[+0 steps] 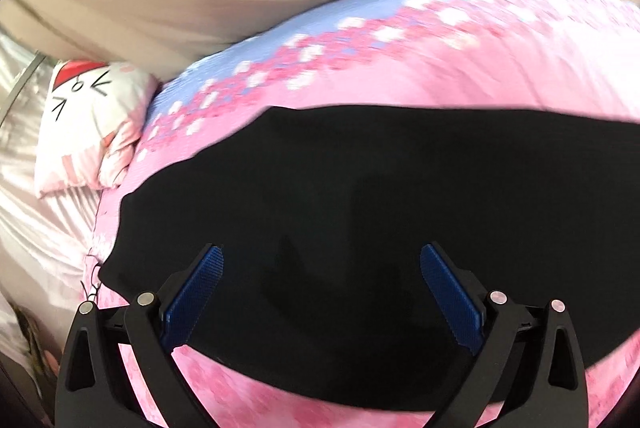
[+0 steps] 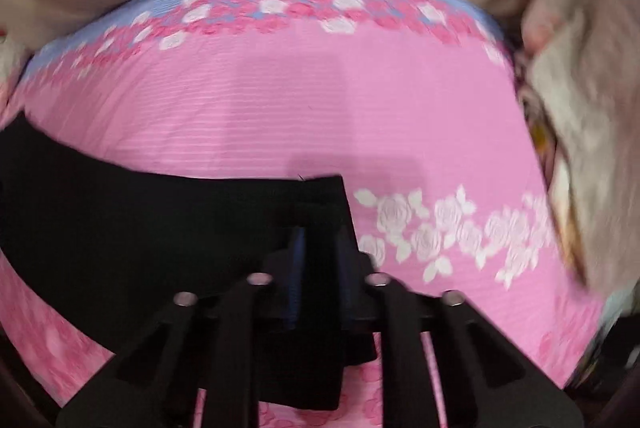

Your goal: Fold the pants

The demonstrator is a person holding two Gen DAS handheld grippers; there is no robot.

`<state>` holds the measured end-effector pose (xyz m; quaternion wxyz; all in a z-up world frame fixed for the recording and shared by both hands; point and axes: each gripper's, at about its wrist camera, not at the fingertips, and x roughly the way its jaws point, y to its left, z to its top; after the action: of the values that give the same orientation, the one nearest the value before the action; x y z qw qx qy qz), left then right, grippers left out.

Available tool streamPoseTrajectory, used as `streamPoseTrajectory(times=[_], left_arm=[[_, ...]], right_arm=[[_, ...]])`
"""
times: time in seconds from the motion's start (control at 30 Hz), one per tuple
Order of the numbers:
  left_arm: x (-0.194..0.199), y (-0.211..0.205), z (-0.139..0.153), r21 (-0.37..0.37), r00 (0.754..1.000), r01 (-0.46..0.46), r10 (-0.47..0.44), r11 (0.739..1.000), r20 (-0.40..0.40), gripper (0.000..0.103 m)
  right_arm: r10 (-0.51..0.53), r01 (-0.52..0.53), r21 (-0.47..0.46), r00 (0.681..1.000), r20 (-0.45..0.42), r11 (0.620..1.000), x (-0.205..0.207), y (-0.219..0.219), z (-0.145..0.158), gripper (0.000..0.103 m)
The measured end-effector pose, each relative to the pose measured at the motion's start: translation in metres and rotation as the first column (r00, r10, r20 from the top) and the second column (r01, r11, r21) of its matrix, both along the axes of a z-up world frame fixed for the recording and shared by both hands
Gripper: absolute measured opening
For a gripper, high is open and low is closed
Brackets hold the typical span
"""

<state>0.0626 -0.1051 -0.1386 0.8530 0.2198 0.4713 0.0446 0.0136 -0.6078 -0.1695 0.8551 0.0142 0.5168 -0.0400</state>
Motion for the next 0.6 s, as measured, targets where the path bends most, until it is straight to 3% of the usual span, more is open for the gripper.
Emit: streamPoseTrajectory(times=[0.13,0.17,0.2,0.23,0.27,0.33,0.4,0.5,0.57,0.6], left_arm=[[-0.016,-0.022,-0.014,0.008,0.999,0.022,-0.022,1.000,-0.033,0.098],[-0.018,-0.025,-0.018,0.009,0.999,0.028,-0.028,1.000,-0.043,0.098],[-0.020,-0.029,-0.024,0.023,0.998,0.030,-0.029,0.999,-0.056,0.098],[-0.022,-0.031,-0.028,0.039,0.998,0.027,-0.025,0.999,-0.051,0.098],[-0.024,-0.033,-0.029,0.051,0.999,0.027,-0.025,0.998,-0.033,0.098],[-0.025,-0.035,-0.028,0.062,0.999,0.032,-0.030,0.998,-0.032,0.098],[-0.024,-0.034,-0.026,0.051,0.999,0.028,-0.027,0.998,-0.031,0.098],[-0.025,-0.030,-0.027,0.023,0.999,0.018,-0.017,1.000,-0.038,0.098],[-0.027,-0.030,-0.027,0.026,0.999,0.021,-0.020,0.999,-0.026,0.098],[-0.028,-0.030,-0.027,0.034,0.999,0.026,-0.025,0.999,-0.023,0.098]], right_arm=[[0.010,-0.007,-0.027,0.993,0.122,1.000,0.005,0.001,0.027,0.008],[0.015,-0.014,-0.021,0.998,0.066,1.000,0.013,-0.003,0.012,0.008],[0.026,-0.026,-0.012,1.000,0.005,1.000,0.019,-0.008,-0.015,0.016],[0.021,-0.020,-0.022,0.999,0.031,1.000,0.014,-0.010,-0.010,0.027],[-0.021,0.022,-0.014,0.999,0.035,1.000,0.009,-0.014,0.001,0.032],[-0.065,0.064,0.006,0.988,0.143,0.998,-0.014,-0.011,0.031,0.032],[-0.045,0.036,0.055,0.984,0.172,0.998,-0.031,0.005,0.045,0.032],[0.044,-0.053,0.093,0.994,0.096,0.994,-0.044,0.036,0.017,0.027],[-0.014,0.015,0.085,1.000,-0.011,0.996,-0.049,0.029,-0.020,0.026],[-0.069,0.063,0.147,0.997,0.039,0.987,-0.059,0.020,-0.018,0.023]])
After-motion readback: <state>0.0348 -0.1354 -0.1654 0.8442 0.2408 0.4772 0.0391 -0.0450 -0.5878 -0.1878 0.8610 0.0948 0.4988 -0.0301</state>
